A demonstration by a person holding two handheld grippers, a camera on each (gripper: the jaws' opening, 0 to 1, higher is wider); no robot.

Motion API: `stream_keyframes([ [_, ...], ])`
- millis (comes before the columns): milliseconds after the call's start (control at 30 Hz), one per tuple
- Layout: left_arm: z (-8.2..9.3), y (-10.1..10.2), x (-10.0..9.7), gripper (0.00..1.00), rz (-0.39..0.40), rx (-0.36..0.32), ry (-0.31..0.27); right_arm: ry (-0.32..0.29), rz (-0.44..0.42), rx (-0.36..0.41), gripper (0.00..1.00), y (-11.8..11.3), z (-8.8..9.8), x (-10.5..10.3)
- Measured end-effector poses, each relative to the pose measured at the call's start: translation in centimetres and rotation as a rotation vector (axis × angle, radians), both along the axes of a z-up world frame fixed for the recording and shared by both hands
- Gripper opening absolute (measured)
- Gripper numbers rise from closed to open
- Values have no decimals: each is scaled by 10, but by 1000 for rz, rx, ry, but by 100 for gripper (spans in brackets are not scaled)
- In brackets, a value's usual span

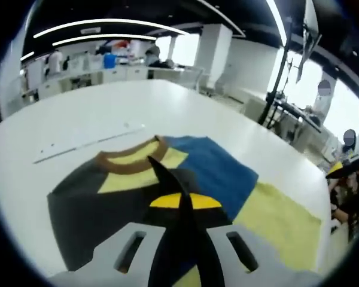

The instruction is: Fold the garment on the visible template until the final outline fits inside the template.

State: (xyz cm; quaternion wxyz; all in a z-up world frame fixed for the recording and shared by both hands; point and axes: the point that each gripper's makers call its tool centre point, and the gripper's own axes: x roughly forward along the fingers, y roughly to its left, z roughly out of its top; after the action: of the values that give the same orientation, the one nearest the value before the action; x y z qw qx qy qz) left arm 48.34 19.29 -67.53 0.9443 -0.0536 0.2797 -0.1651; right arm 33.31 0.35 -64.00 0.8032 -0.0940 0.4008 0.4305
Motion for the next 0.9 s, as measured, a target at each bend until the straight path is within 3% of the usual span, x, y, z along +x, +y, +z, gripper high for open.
stream_keyframes([
  [200,8,-26,3,0,-58,-3,-24,-3,-11,5,99,-4,2,0],
  [900,0,-91,-1,0,-177,-33,7,3,-21,-5,99,-14,0,-3],
])
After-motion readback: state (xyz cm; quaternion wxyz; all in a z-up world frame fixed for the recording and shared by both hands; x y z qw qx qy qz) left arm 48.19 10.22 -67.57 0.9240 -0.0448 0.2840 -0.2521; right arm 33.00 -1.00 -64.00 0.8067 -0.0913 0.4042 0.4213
